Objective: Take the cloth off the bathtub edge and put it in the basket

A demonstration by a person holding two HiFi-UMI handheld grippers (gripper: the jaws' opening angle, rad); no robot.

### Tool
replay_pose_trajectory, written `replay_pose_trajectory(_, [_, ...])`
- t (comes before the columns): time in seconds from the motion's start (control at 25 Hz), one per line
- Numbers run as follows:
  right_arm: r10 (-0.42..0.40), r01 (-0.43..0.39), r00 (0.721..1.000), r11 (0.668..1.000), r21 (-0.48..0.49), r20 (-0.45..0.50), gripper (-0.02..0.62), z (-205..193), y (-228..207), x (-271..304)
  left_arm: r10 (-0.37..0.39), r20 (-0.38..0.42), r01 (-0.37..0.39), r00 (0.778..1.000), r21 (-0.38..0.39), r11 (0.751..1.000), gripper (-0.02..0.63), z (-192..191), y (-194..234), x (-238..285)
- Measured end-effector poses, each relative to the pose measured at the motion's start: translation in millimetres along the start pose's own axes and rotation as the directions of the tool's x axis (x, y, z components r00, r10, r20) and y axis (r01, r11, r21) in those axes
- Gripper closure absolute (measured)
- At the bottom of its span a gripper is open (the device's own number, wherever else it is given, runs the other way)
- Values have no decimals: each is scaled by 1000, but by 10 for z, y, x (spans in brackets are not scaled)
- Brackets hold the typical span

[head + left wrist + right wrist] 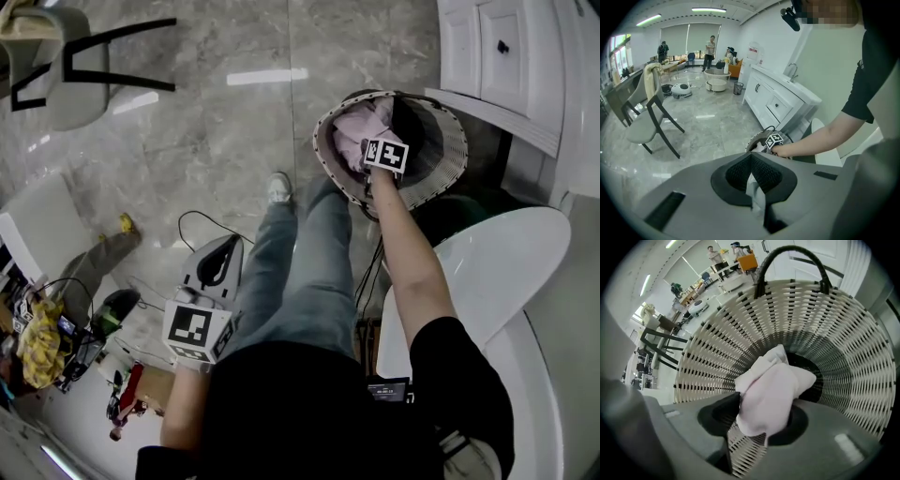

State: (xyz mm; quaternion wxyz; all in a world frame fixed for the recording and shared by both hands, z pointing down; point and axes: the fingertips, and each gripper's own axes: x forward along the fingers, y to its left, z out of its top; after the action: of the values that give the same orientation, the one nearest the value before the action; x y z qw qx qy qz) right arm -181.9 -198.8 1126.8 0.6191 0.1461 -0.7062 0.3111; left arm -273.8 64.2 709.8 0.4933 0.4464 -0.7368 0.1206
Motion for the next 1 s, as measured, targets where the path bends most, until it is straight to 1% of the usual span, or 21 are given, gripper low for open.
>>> replay_pose_trajectory(0.16, [-21,21,1000,1000,-7,-11,397,-20,-10,10,3,6,-3,1000,-11,1000,600,-66,24,-14])
replay_pose_trajectory(0.32, [-21,21,1000,999,-35,-4,397,-2,33,-77,14,10,-13,1000,-19,1000,600,-41,2,-49])
replay_pose_trajectory(0.52, [-21,21,1000,998,-60,1,397,40,183,-306,1,35,-1,999,-18,1000,600,54,17,-170])
replay_pose_trajectory(0.6, [-19,20,1000,997,-74,16,397,83,254,-447,-2,44,3,999,-17,1000,600,111,14,-232])
replay_pose_trajectory(0.72, [-2,6,999,996,-89,42,397,146,390,-709,-11,84,13,996,-12,1000,600,205,-3,-323])
replay_pose_trajectory(0.84, [23,-12,996,992,-125,89,402,240,554,-1019,-23,118,22,993,10,1000,600,299,-43,-428])
replay_pose_trajectory(1.0, [45,-17,986,985,-174,158,442,314,787,-1468,-25,151,24,988,11,1000,600,398,-28,-611])
